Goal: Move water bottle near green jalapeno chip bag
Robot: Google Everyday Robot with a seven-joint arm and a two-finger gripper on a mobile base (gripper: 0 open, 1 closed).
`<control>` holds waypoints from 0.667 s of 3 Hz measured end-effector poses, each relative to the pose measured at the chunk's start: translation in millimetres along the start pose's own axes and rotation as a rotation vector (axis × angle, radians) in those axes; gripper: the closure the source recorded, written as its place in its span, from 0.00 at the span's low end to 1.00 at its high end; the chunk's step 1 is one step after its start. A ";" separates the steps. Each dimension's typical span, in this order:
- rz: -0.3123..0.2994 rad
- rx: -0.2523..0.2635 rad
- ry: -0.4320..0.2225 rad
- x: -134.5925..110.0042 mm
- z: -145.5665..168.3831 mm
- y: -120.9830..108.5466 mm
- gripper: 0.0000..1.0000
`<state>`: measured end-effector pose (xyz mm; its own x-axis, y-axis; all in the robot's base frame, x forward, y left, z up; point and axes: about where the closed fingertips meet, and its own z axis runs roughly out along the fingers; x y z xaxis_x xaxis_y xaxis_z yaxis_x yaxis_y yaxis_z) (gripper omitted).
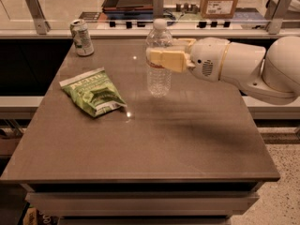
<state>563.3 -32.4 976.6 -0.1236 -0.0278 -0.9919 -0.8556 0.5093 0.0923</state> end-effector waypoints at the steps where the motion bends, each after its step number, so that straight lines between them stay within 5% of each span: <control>1: -0.015 -0.013 0.017 13.1 8.7 3.3 1.00; 2: -0.019 -0.010 0.047 39.9 12.9 16.7 1.00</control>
Offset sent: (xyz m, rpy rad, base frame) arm -0.0076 0.0158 -0.0375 -0.0647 0.0127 0.0163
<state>550.5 -14.0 937.4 -0.1304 -0.0785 -0.9884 -0.8630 0.4998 0.0741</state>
